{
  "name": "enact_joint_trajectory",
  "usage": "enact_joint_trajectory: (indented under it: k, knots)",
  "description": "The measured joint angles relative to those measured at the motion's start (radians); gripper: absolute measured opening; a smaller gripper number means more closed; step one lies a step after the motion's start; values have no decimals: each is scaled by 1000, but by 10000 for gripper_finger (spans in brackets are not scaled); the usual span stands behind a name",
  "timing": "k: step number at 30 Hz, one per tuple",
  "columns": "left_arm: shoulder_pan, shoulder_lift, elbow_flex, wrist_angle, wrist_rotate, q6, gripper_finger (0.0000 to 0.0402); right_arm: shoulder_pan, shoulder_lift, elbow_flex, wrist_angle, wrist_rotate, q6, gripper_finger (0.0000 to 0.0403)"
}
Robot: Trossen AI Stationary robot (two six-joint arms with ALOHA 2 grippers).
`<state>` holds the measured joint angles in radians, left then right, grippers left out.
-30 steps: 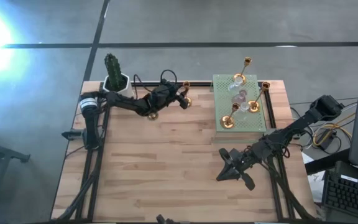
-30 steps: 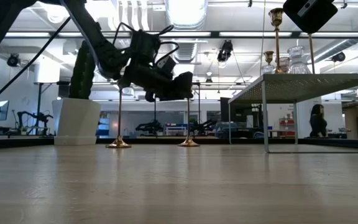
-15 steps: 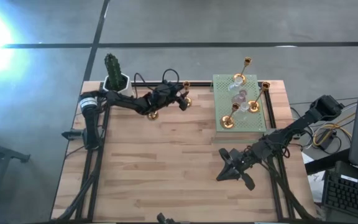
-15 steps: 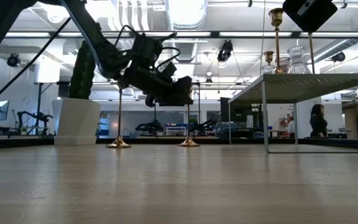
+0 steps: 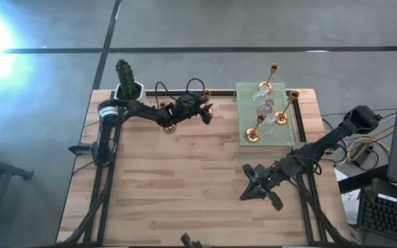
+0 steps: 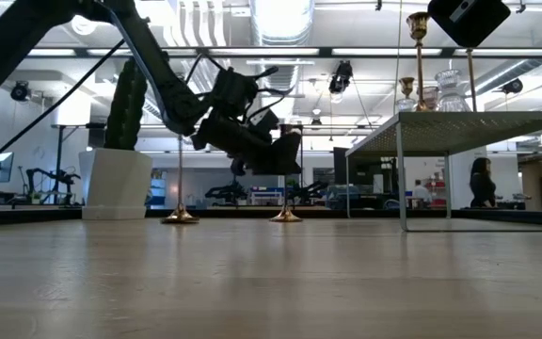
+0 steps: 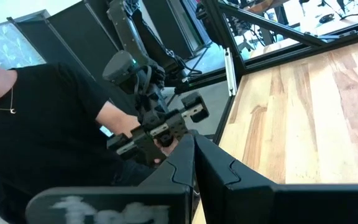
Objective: Pick & Place candle stick holders
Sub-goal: Put the gold candle holder on the shelf
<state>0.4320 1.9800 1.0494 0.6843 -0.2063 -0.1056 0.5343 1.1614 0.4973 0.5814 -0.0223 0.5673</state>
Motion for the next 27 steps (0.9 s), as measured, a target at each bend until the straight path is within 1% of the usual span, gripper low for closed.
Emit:
enact_joint_trajectory:
  k: [3, 6, 7, 11, 16, 24, 27]
  knots:
    - [-1, 5, 11, 13, -3, 16, 106, 2, 0, 2, 0, 0, 5, 8]
    - [-2, -2, 9, 11, 1, 27, 29, 2, 0, 2, 1, 0, 5, 8]
    - [-2, -7, 9, 7, 8, 27, 19, 2, 0, 2, -1, 0, 4, 8]
    - [-7, -27, 11, -14, 16, 25, 17, 2, 0, 1, -1, 0, 1, 8]
    - [-15, -61, 11, -39, 64, 28, 17, 2, 0, 0, 0, 0, -1, 8]
    - [-21, -179, 14, -67, 103, 23, 17, 2, 0, 0, 0, 0, -3, 8]
    - [-20, -224, 65, -153, 149, 38, 17, 2, 0, 0, 0, 0, -3, 8]
